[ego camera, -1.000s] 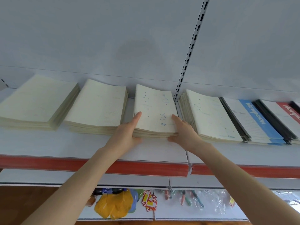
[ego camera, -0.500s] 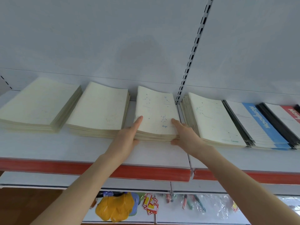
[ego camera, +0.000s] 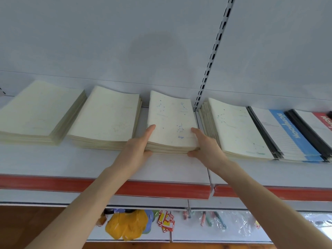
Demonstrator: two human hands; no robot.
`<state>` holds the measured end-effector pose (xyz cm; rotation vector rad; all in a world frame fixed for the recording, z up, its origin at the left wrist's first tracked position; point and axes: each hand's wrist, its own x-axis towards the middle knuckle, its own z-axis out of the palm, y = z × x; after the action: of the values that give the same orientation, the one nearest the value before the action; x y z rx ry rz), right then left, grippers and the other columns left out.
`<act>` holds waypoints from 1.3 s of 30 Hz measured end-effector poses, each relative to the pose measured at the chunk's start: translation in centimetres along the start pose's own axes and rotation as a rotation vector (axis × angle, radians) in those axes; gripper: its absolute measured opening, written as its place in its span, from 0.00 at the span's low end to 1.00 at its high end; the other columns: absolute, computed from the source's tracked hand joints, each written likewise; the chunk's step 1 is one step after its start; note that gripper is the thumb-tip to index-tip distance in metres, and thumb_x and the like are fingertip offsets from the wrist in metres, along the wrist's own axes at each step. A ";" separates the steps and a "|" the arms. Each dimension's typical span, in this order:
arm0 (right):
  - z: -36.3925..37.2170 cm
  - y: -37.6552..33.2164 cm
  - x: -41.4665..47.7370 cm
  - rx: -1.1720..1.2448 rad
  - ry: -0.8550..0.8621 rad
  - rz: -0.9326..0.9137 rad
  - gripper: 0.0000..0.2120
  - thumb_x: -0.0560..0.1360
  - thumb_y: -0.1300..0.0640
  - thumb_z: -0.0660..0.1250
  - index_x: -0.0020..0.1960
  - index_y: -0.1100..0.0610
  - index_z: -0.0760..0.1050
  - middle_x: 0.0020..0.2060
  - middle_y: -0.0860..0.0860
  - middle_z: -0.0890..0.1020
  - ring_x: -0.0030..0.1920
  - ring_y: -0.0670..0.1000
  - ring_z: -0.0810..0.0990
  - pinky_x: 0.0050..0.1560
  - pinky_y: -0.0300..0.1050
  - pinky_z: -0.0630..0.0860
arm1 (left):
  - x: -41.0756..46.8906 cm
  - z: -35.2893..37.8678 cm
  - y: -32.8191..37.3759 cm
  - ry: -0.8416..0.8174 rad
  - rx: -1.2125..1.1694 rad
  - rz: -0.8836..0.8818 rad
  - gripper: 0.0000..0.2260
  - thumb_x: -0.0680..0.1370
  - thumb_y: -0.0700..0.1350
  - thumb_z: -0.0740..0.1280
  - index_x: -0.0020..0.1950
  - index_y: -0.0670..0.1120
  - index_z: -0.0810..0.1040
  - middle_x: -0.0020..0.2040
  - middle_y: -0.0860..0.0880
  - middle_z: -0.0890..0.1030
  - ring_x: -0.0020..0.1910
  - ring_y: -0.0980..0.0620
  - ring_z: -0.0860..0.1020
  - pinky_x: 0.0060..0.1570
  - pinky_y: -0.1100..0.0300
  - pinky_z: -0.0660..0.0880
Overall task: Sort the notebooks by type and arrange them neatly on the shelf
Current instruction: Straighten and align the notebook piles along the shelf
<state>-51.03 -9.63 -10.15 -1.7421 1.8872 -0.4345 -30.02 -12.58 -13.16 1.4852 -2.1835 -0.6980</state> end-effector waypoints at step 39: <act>-0.8 -0.8 -0.4 -0.053 -0.038 -0.001 0.22 0.75 0.60 0.66 0.66 0.65 0.63 0.60 0.59 0.73 0.58 0.58 0.73 0.57 0.48 0.71 | -0.2 -0.2 0.2 0.148 -0.221 -0.004 0.25 0.74 0.35 0.68 0.70 0.46 0.68 0.36 0.46 0.77 0.35 0.57 0.73 0.40 0.78 0.65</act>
<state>-50.85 -9.40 -8.96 -1.7725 1.8869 -0.3521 -29.96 -12.41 -12.90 1.3822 -1.9264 -0.7762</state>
